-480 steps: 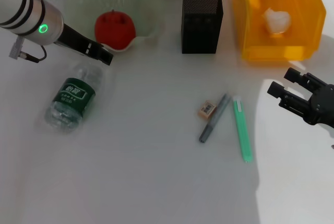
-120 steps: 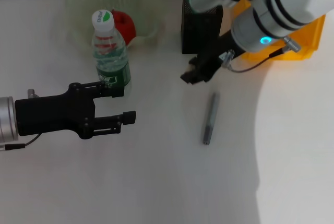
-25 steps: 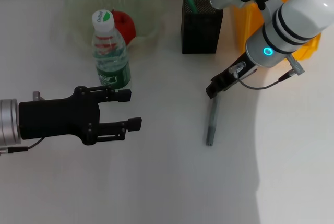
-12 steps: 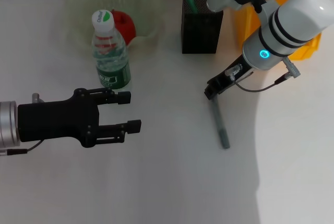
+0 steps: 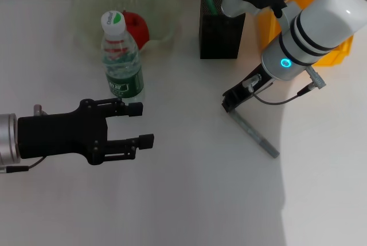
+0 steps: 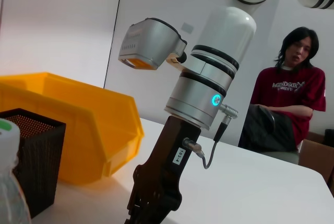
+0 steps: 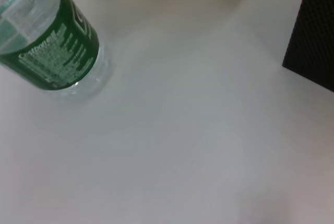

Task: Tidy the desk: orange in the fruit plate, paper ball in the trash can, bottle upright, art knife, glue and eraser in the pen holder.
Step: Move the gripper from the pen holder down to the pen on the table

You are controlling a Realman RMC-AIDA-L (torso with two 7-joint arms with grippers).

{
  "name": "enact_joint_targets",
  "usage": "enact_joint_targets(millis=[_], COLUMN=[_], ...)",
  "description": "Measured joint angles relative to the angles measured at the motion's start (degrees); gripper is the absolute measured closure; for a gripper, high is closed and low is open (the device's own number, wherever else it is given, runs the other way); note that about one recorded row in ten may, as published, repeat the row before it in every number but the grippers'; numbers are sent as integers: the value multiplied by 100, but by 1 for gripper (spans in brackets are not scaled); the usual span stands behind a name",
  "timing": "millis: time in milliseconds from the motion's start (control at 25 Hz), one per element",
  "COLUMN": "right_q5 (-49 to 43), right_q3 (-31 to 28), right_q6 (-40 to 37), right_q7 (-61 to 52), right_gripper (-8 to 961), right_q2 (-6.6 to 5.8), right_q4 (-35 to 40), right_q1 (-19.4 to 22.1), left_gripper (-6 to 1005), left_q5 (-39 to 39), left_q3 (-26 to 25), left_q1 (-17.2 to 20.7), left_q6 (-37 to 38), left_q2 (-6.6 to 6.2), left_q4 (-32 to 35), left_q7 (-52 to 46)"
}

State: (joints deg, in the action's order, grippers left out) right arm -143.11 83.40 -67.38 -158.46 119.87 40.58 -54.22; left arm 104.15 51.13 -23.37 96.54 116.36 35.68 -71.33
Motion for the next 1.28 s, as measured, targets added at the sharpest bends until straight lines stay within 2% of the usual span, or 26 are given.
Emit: enact_joint_targets(millis=[80,320,520,760,1040,1280], right_q5=[-2,1,1,-52,-1007,-1149], right_q3=[1,-6,-51,-74,-53,-14], right_q6=[-24,-45,-164,-560,-1090,-1191], right_q7=[0,12,12,20,-10,24], right_gripper=[841,859,875,891,902,719], right_q2=[-5,-23,-48,-67,-56,-52], right_q4=[21,162,826,1494,2051,2045], right_q1=[18,149,535,788,897,937], left_gripper=[274,274,274,274,274,274], left_q5=[0,-1,-6,-29,-29,-35], left_q3=[-4,7,-21,-25,-25,-25], left_q1=[0,1,47,59,4,-13], left_q6=[4,18,79,116,129,106], left_q2=[-3,-9,-11,-25,-24,-9], left_q4=[0,0,0,0,0,0], left_q7=[0,41,67,67,68,83])
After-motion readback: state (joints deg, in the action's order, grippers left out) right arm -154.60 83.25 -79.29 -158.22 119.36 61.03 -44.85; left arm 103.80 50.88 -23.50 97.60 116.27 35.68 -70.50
